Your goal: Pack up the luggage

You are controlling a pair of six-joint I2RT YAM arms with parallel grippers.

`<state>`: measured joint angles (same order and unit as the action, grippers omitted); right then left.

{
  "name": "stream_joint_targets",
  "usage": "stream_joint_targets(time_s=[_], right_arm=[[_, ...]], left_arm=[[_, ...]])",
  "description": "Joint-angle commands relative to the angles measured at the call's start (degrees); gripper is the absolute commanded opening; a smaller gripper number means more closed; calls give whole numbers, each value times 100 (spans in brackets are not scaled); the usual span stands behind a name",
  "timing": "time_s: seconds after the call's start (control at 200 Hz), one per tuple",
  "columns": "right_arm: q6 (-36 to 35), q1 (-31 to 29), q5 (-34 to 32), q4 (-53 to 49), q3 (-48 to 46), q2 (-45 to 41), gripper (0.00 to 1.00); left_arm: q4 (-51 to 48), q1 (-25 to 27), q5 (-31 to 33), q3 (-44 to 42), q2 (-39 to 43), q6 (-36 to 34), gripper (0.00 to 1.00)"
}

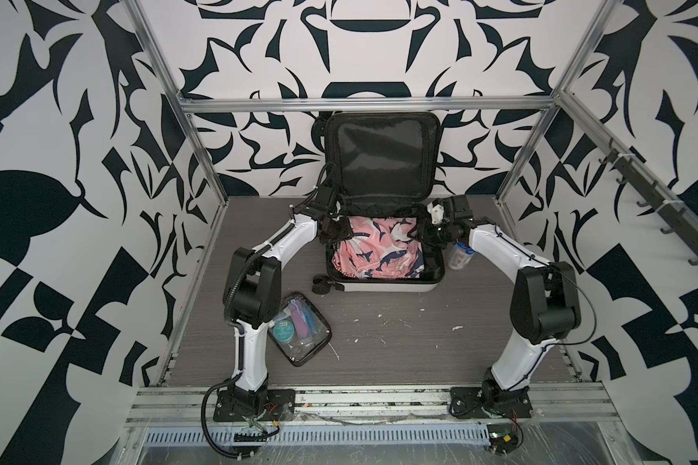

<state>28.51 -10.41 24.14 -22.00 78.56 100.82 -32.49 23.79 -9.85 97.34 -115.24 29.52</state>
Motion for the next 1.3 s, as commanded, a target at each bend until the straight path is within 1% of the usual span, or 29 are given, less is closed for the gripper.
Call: stream_joint_targets(time_s=[0.0,0.135,0.25,0.3,0.345,0.44,0.535,0.615,0.65,0.755,0.945,1.145,1.295], right_arm=[[-65,22,-106,-20,56,-418,53],[-64,22,-380,-258,153,-711,53],[-10,13,-450,-284,177,-989,52],[22,-12,-424,-271,181,-1058,50],[40,-58,-419,-279,189,-1098,48],[129,-155,-459,-248,179,-1106,44],[278,-269,-538,-79,84,-1054,43],[322,-413,-596,-40,79,-895,43],[314,-481,-640,-47,89,-804,43],[298,-702,-832,-110,51,-533,42],[348,-751,-1114,1,-320,-124,40],[356,-751,-1243,21,-412,441,37],[435,-751,-1339,54,-428,643,36]], left_arm=[[-371,-55,390,84,387,-73,48],[-506,-58,729,93,715,-85,49],[-635,-61,981,139,966,-208,47],[-581,-64,985,111,1090,-207,45],[-466,-30,860,76,1190,-204,44],[-307,208,618,193,1191,-303,43],[-324,482,320,532,775,-421,40],[-470,654,327,841,363,-455,35],[-474,694,326,912,199,-439,34],[-529,701,339,1144,-245,-312,31],[-722,646,581,1586,-997,-272,25],[-794,548,720,1920,-1666,-166,21],[-940,530,776,2177,-2100,-137,21]])
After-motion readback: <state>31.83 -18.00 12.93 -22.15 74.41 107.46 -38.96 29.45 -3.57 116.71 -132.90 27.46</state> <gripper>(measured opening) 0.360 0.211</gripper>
